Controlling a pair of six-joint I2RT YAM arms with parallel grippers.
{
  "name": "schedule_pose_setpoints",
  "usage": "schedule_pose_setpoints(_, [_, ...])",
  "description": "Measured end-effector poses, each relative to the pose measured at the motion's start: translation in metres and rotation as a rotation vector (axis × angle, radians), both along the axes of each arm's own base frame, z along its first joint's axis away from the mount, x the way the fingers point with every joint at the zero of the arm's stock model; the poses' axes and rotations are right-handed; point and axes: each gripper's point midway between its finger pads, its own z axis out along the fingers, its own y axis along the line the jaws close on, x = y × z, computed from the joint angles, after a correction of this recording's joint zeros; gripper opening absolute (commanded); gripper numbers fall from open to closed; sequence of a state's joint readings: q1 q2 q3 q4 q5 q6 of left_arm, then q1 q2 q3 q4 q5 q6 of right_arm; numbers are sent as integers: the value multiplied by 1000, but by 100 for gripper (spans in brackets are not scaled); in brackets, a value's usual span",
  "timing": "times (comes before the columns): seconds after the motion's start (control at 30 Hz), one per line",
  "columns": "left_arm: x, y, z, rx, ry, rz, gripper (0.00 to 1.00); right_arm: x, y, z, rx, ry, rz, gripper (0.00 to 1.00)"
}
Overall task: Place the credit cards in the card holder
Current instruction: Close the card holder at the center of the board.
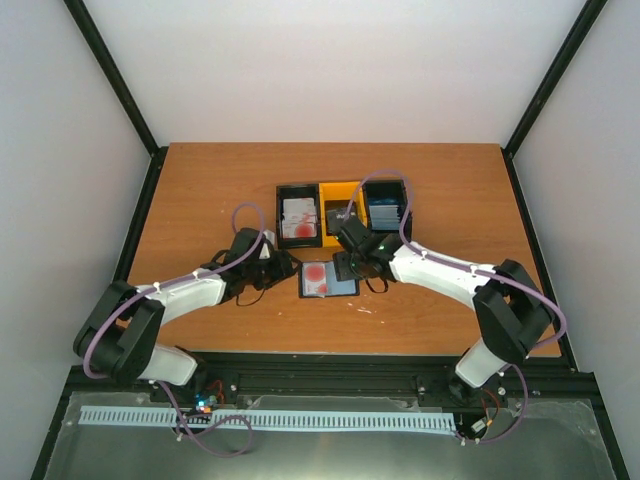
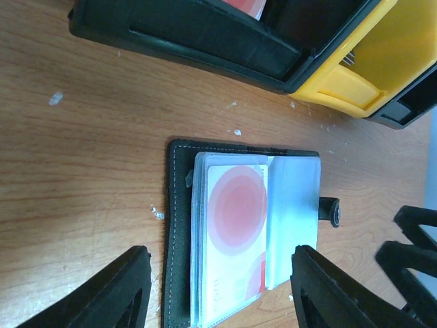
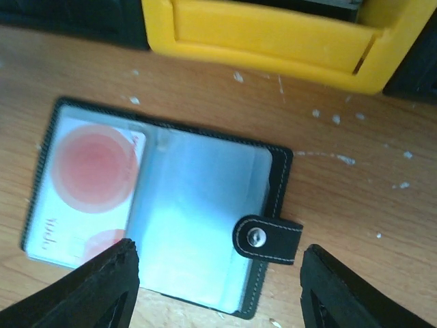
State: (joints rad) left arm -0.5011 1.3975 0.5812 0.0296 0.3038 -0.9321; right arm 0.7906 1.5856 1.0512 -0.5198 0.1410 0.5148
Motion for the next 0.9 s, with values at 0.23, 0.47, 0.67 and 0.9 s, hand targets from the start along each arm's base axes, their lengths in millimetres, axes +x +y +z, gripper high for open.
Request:
schedule_pose_setpoints(0.23, [-4,-1,-2,-10,12,-14,58,-3,-9,-33,-129,48,45,63])
schedule_pose_setpoints(0.47, [-4,-1,-2,-15,15,-19,57,0,-13,-62,-239,77,31,46])
schedule_pose_setpoints(0.67, [-5,-2,-4,-18,22,-27,57,10,-31,-54,-300,18,-63,34])
schedule_pose_setpoints(0.9, [-6,-1,-7,-15,30,-26,57,12,-38,-48,-317,-8,-106,5])
